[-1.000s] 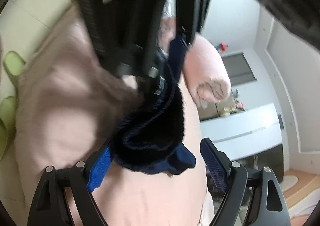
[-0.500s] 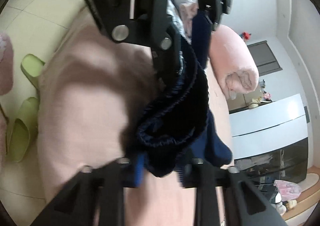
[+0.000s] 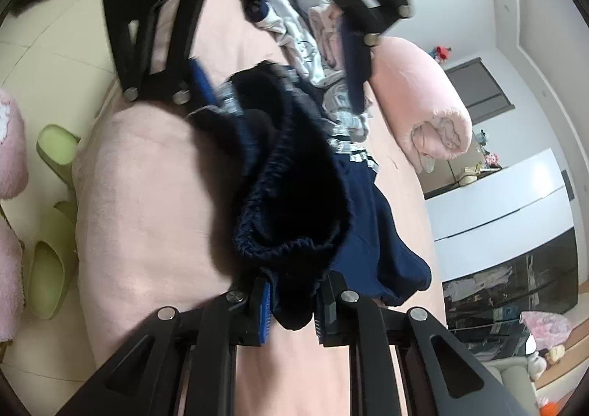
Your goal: Fold clothes
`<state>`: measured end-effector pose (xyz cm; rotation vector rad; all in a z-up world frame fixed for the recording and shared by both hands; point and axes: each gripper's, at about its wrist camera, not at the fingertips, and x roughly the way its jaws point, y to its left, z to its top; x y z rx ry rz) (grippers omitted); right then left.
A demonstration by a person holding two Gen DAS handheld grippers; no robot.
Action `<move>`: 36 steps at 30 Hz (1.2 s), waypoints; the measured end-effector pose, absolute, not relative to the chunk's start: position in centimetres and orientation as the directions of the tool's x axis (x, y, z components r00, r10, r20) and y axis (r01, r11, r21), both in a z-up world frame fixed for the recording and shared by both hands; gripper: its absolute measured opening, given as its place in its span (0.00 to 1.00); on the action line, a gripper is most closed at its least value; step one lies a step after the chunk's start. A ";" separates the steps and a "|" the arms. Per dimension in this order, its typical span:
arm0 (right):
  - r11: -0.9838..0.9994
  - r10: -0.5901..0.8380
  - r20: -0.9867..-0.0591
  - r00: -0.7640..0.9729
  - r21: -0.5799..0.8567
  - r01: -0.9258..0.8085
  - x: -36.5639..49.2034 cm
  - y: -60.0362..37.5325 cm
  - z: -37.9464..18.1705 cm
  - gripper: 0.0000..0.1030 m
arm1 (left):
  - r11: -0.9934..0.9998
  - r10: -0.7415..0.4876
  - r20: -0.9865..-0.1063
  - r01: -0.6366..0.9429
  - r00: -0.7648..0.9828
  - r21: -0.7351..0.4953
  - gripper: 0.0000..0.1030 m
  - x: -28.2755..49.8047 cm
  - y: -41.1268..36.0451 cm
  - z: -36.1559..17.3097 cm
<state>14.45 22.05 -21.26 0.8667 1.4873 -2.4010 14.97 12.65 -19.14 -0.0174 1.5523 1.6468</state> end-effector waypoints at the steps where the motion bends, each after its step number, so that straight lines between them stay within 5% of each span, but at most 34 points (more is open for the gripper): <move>1: -0.502 0.139 -0.572 -0.808 -0.744 0.441 14.6 22.1 -21.0 0.16 | 0.120 0.540 -0.552 -0.590 -0.636 0.798 0.69 14.7 12.8 -18.9; 5: -0.555 0.134 -0.589 -0.797 -0.711 0.432 13.8 22.4 -20.1 0.16 | 0.112 0.526 -0.587 -0.635 -0.615 0.765 0.65 14.4 13.2 -18.6; 9: -0.603 0.119 -0.597 -0.793 -0.678 0.420 15.3 22.4 -19.9 0.16 | 0.090 0.511 -0.647 -0.713 -0.566 0.695 0.32 15.0 13.4 -18.1; 11: -0.623 0.106 -0.604 -0.790 -0.660 0.420 15.4 22.3 -19.5 0.16 | 0.075 0.501 -0.665 -0.737 -0.554 0.671 0.28 14.9 13.2 -18.1; 21: -0.662 0.110 -0.600 -0.792 -0.639 0.392 15.4 22.7 -18.0 0.15 | -0.063 0.508 -0.632 -0.757 -0.585 0.650 0.27 14.3 13.2 -14.9; 36: -0.898 0.029 -0.647 -0.762 -0.351 0.264 9.0 28.4 -12.8 0.15 | -0.195 0.514 -0.591 -0.755 -0.622 0.625 0.28 8.2 18.3 -11.2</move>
